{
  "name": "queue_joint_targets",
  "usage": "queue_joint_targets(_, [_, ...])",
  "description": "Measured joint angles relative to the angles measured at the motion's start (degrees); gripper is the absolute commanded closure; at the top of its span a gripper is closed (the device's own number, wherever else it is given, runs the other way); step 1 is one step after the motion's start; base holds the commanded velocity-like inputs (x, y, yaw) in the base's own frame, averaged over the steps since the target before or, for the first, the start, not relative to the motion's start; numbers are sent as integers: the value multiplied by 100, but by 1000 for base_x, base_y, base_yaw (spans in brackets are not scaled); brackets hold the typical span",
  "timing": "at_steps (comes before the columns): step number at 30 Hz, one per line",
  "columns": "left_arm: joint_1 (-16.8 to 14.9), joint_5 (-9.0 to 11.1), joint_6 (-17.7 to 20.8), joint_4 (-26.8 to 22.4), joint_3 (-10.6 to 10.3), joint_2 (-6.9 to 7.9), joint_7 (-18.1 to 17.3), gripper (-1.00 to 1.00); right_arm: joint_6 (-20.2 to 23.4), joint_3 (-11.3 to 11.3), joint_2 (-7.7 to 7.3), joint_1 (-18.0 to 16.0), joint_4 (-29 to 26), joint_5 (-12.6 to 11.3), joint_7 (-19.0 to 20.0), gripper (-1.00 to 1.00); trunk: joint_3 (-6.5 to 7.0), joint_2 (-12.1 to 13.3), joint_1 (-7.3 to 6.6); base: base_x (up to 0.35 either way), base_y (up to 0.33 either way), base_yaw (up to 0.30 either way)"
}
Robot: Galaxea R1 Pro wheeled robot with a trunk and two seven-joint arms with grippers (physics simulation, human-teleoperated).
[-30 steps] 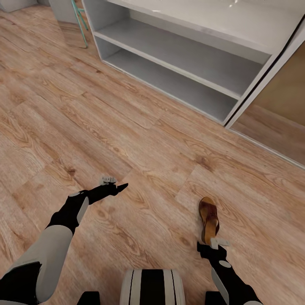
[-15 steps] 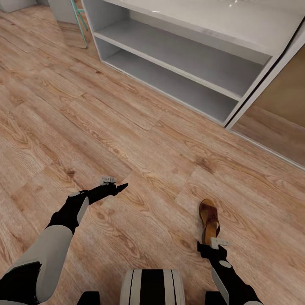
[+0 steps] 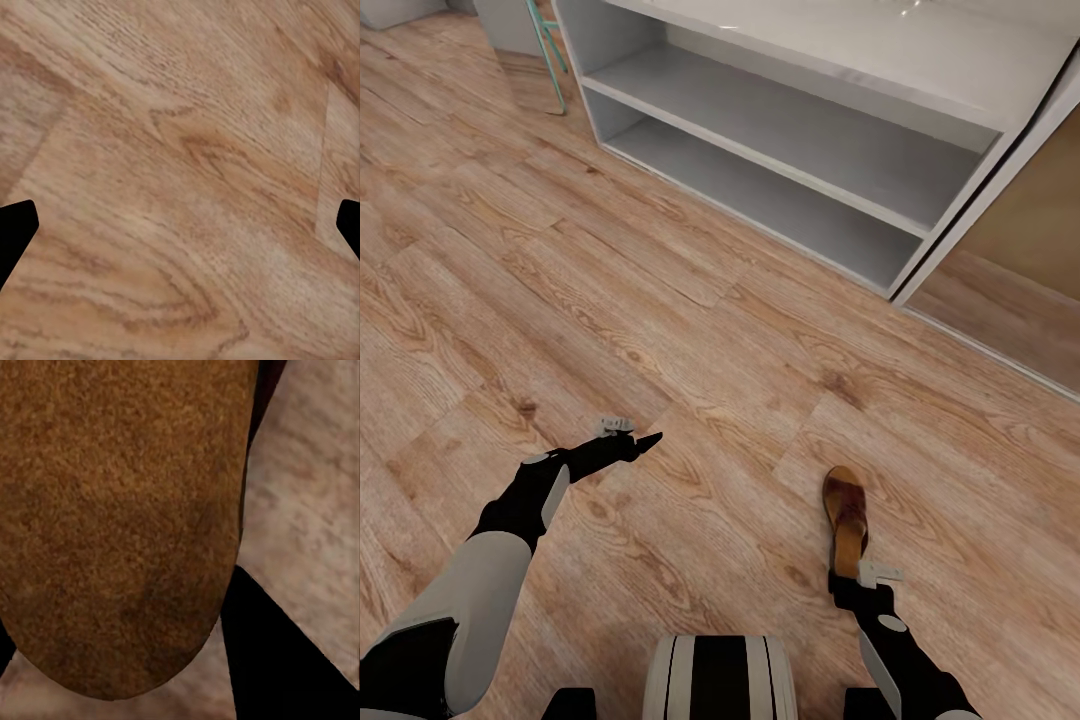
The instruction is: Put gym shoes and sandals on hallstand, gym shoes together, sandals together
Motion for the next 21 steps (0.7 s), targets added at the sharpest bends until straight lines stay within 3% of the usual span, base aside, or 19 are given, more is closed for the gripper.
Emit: queue_joint_targets(21, [-6, 7, -1, 1, 0, -1, 0, -100, 1, 15, 2, 1, -1, 2, 12, 100, 0, 0, 0, 0, 0, 0])
